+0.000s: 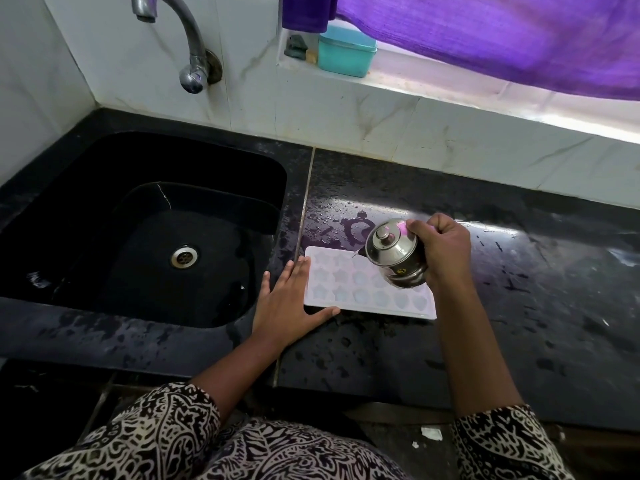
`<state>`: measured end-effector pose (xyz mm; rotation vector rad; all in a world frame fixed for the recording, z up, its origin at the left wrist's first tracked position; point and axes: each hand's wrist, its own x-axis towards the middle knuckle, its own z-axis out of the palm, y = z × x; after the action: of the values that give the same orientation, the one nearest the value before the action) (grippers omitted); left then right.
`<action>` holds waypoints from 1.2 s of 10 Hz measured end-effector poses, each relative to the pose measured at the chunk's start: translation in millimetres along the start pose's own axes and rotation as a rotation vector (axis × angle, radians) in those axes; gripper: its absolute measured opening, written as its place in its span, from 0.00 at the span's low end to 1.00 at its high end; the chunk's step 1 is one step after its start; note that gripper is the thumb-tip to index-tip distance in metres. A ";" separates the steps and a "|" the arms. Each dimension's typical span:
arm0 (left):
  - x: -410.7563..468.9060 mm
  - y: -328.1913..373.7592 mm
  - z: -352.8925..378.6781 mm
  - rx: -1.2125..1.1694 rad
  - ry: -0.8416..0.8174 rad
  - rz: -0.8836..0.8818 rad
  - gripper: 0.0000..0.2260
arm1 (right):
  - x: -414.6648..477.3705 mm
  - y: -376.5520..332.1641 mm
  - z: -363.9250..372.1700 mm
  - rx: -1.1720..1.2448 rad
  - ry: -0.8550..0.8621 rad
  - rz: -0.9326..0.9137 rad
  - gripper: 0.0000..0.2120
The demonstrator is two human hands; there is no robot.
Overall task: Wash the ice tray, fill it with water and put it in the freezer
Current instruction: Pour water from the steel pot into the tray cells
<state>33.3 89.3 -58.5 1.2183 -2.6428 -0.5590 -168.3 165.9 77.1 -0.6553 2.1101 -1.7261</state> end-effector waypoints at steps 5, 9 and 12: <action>-0.5 0.5 -1.3 -0.001 0.001 0.008 0.47 | 3.7 2.9 -7.8 0.268 0.044 0.155 0.16; 0.2 -0.2 -0.1 0.015 -0.015 0.008 0.48 | 0.4 9.3 -23.6 0.073 0.097 0.080 0.16; -0.4 0.2 0.4 0.005 -0.006 0.010 0.48 | -0.6 8.5 -25.5 -0.001 0.097 0.054 0.16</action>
<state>33.4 89.8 -58.8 1.2060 -2.6548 -0.5559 -182.5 188.5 74.0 -0.5190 2.1727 -1.7607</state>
